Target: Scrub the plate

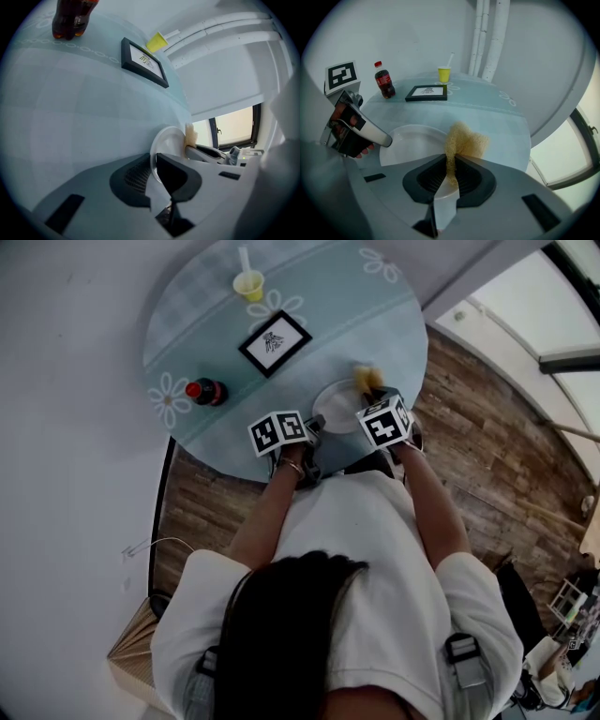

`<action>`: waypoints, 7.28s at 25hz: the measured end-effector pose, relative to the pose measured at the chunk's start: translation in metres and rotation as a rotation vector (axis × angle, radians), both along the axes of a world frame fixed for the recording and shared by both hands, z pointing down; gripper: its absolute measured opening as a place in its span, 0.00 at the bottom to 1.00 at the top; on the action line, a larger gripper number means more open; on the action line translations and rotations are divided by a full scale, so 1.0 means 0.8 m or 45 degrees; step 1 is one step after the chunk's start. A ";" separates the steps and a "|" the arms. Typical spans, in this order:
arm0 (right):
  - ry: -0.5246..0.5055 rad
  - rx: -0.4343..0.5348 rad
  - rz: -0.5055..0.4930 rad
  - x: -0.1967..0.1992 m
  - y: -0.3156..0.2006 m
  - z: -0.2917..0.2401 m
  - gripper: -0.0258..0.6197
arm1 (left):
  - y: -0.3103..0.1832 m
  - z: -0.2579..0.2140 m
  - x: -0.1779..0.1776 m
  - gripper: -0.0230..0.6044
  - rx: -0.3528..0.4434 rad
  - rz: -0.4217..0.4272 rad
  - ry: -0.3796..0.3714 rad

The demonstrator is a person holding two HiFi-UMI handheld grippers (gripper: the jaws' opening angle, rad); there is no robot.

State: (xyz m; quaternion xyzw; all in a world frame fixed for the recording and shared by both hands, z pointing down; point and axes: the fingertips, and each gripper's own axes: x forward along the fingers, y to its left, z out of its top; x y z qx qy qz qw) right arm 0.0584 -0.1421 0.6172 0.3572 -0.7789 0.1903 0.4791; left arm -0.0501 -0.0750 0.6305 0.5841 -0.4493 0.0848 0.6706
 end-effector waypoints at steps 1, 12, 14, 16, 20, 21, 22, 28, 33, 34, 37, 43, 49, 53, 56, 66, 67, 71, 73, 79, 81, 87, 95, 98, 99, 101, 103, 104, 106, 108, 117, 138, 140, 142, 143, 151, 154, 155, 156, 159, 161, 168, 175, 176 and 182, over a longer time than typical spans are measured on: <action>0.003 -0.003 -0.012 -0.003 0.000 0.000 0.14 | 0.001 0.000 0.000 0.11 -0.001 -0.003 0.001; -0.031 -0.033 -0.069 -0.032 0.000 0.004 0.14 | 0.001 -0.001 0.000 0.11 -0.008 -0.013 -0.003; -0.045 -0.044 -0.077 -0.037 0.002 0.003 0.14 | 0.001 -0.001 0.000 0.11 -0.015 -0.012 -0.008; -0.064 -0.054 -0.091 -0.044 0.002 0.002 0.14 | 0.001 -0.001 0.000 0.11 -0.014 -0.013 -0.009; -0.091 -0.069 -0.148 -0.067 0.010 0.003 0.14 | 0.001 0.001 0.000 0.11 -0.013 -0.011 -0.003; -0.087 -0.069 -0.160 -0.072 0.011 0.003 0.14 | 0.001 0.001 0.000 0.11 -0.014 -0.011 -0.001; -0.090 -0.072 -0.169 -0.076 0.012 0.003 0.14 | 0.001 0.001 -0.001 0.11 -0.015 -0.011 0.002; -0.136 -0.123 -0.236 -0.098 0.029 0.003 0.14 | 0.000 0.000 0.001 0.11 -0.018 0.013 0.008; -0.146 -0.123 -0.285 -0.108 0.035 0.003 0.14 | 0.000 0.000 0.001 0.11 -0.011 0.034 0.016; -0.147 -0.130 -0.301 -0.110 0.037 0.003 0.14 | 0.000 0.000 0.001 0.11 -0.009 0.034 0.016; -0.147 -0.154 -0.337 -0.114 0.044 0.003 0.14 | 0.001 0.001 0.001 0.11 -0.011 0.038 0.022; -0.284 -0.221 -0.367 -0.129 0.056 -0.003 0.14 | -0.001 0.001 0.002 0.11 -0.018 0.043 0.051; -0.324 -0.304 -0.394 -0.127 0.063 -0.007 0.14 | -0.001 0.001 0.001 0.11 -0.020 0.031 0.067; -0.317 -0.344 -0.467 -0.123 0.075 -0.006 0.14 | -0.002 0.002 0.000 0.11 -0.019 0.023 0.081; -0.307 -0.359 -0.539 -0.117 0.090 -0.005 0.14 | -0.001 0.002 0.000 0.11 -0.013 0.020 0.082; -0.270 -0.405 -0.642 -0.115 0.110 -0.011 0.14 | 0.000 0.002 -0.001 0.11 -0.012 -0.010 0.080; -0.274 -0.415 -0.645 -0.115 0.112 -0.013 0.14 | 0.000 0.002 -0.001 0.11 -0.011 -0.016 0.080; -0.276 -0.436 -0.644 -0.113 0.118 -0.018 0.14 | -0.001 0.002 -0.001 0.11 -0.010 -0.021 0.088; -0.273 -0.449 -0.647 -0.110 0.122 -0.019 0.14 | -0.001 0.002 -0.001 0.11 -0.012 -0.022 0.087; -0.241 -0.419 -0.622 -0.103 0.126 -0.018 0.14 | -0.001 0.002 0.000 0.11 -0.013 -0.019 0.079; -0.245 -0.410 -0.597 -0.100 0.126 -0.017 0.14 | 0.000 0.002 0.000 0.11 -0.016 -0.014 0.081; -0.232 -0.391 -0.571 -0.084 0.135 -0.015 0.14 | -0.001 0.002 -0.002 0.11 -0.013 -0.015 0.061; -0.233 -0.360 -0.435 -0.053 0.133 -0.015 0.14 | -0.001 0.002 0.000 0.11 -0.023 -0.013 0.061; -0.231 -0.343 -0.367 -0.040 0.133 -0.014 0.14 | 0.000 0.002 -0.001 0.11 -0.022 -0.009 0.054; -0.221 -0.338 -0.351 -0.035 0.132 -0.014 0.14 | 0.000 0.002 -0.001 0.11 -0.021 -0.009 0.052; -0.206 -0.329 -0.315 -0.025 0.130 -0.012 0.14 | -0.001 0.001 -0.001 0.11 -0.019 -0.009 0.050; -0.197 -0.322 -0.278 -0.016 0.128 -0.010 0.14 | 0.000 0.002 -0.001 0.11 -0.018 -0.009 0.049; -0.194 -0.318 -0.262 -0.013 0.126 -0.009 0.14 | -0.001 0.002 -0.002 0.11 -0.018 -0.009 0.048; -0.186 -0.311 -0.231 -0.006 0.124 -0.007 0.14 | 0.000 0.002 -0.002 0.11 -0.019 -0.010 0.047; -0.171 -0.299 -0.200 0.001 0.119 -0.006 0.14 | 0.000 0.002 -0.002 0.11 -0.021 -0.010 0.045; -0.149 -0.276 -0.146 0.014 0.102 -0.004 0.14 | -0.001 0.003 -0.001 0.11 -0.022 -0.011 0.044; -0.015 -0.237 -0.121 0.036 0.048 -0.006 0.14 | 0.000 0.001 -0.001 0.11 -0.006 -0.016 0.056; 0.007 -0.241 -0.104 0.037 0.045 -0.004 0.14 | 0.000 0.001 -0.001 0.11 -0.005 -0.017 0.061; 0.054 -0.222 -0.112 0.038 0.039 -0.003 0.14 | 0.000 0.001 -0.001 0.11 -0.002 -0.020 0.062; 0.082 -0.199 -0.133 0.038 0.034 -0.003 0.14 | -0.001 0.000 -0.001 0.11 -0.002 -0.022 0.061; 0.278 -0.122 -0.328 0.010 0.025 0.003 0.14 | -0.001 0.001 -0.001 0.11 0.009 -0.037 0.070; 0.272 -0.135 -0.344 -0.004 0.026 0.008 0.14 | -0.001 0.001 0.000 0.11 0.004 -0.036 0.065; 0.267 -0.147 -0.353 -0.009 0.028 0.010 0.14 | -0.001 0.001 0.000 0.11 0.003 -0.035 0.065; 0.259 -0.158 -0.359 -0.014 0.029 0.012 0.14 | -0.001 0.001 -0.001 0.11 0.003 -0.034 0.066; 0.248 -0.173 -0.379 -0.023 0.029 0.012 0.14 | -0.001 0.001 -0.001 0.11 0.002 -0.031 0.067; 0.223 -0.186 -0.379 -0.028 0.030 0.011 0.14 | -0.001 0.001 -0.001 0.11 0.001 -0.028 0.066; 0.094 -0.238 -0.364 -0.057 0.039 0.007 0.14 | 0.000 0.000 0.000 0.11 0.000 -0.025 0.064; 0.030 -0.277 -0.411 -0.086 0.054 0.006 0.14 | -0.001 0.000 -0.001 0.11 0.001 -0.025 0.066; 0.029 -0.280 -0.421 -0.090 0.057 0.006 0.14 | -0.001 0.001 -0.001 0.11 0.002 -0.025 0.066; 0.031 -0.301 -0.468 -0.099 0.071 0.006 0.14 | 0.000 0.001 0.000 0.11 0.001 -0.023 0.071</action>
